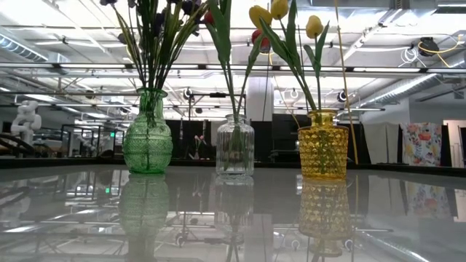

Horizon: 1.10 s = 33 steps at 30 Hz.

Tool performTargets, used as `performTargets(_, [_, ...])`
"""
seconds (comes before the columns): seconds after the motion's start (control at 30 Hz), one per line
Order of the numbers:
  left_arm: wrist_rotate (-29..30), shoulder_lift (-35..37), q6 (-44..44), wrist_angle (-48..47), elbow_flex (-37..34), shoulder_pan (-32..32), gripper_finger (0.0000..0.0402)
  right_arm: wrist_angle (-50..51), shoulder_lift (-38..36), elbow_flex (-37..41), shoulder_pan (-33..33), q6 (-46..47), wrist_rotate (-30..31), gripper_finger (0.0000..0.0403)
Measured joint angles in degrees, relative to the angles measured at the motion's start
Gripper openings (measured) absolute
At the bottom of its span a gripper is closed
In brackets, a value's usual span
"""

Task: Sort flowers into vase by color
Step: Put the purple flowers into the green vase

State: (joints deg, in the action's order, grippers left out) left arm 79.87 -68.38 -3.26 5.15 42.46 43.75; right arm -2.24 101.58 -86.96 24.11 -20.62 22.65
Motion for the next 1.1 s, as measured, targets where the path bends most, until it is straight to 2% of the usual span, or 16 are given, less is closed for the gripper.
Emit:
performTargets(0.43, [-0.3, 0.0, -4.1, -0.5, 0.0, -1.5, 0.0017, 0.5, 0.0, 0.0, 0.0, 0.0, 0.0, 0.0205])
performTargets(0.87, [-3.2, 0.1, -21.9, -16.9, 0.0, -1.4, 0.0017, 0.9, 0.0, 0.0, 0.0, 0.0, 0.0, 0.0205])
performTargets(1.1, [-4.1, 0.0, -23.5, -17.7, -1.5, -1.4, 0.0018, 0.9, 0.0, 0.0, 0.0, 0.0, 0.0, 0.0205])
